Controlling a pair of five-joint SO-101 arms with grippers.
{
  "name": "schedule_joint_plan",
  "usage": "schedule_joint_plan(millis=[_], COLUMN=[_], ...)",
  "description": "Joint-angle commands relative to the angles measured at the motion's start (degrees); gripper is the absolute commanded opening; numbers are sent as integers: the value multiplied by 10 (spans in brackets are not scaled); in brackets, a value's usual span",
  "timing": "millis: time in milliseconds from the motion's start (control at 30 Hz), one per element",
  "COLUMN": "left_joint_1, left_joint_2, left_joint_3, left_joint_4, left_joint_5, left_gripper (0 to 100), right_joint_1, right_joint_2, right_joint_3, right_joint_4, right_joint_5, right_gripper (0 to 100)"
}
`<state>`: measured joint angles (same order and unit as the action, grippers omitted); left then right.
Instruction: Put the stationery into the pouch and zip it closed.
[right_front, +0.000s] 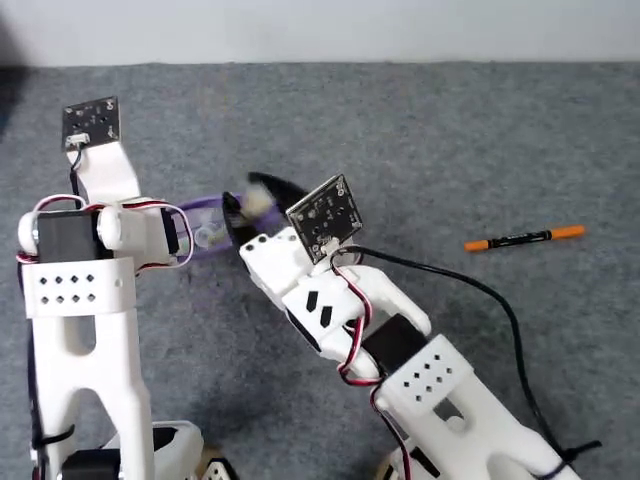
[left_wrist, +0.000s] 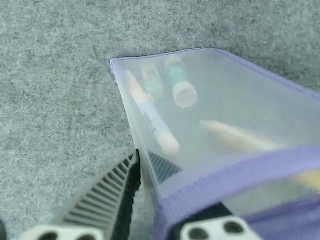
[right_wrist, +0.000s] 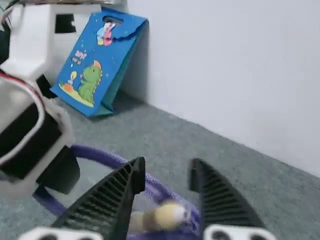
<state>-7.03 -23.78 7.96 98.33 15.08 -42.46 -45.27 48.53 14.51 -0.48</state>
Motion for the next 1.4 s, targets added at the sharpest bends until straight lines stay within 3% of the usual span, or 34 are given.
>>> schedule_joint_plan(millis=[0,133,267,633,900,1000,1233,1367], left_joint_1=[5,5,5,5,5,5,5,5], left_joint_2=[3,3,-1,-1,-1,-1,3,3], left_joint_3=[-17,-17,-17,-16,-15,-15,-15,-15], left_joint_4=[-9,-9,-8,-8,-8,-8,-8,-8], left_joint_5=[5,5,5,4,4,4,4,4], left_gripper=[12,12,12,12,12,12,12,12], right_joint_1=[-4,26,107,327,477,527,598,626], right_joint_2=[-39,-68,-80,-49,140,231,439,538], right_joint_3=[-58,-105,-143,-148,-180,-229,-373,-458], right_joint_4=[62,131,195,376,418,430,462,461], right_joint_5=[-16,-49,-85,-130,-131,-164,-207,-221], right_gripper=[220,114,2,33,35,36,247,267])
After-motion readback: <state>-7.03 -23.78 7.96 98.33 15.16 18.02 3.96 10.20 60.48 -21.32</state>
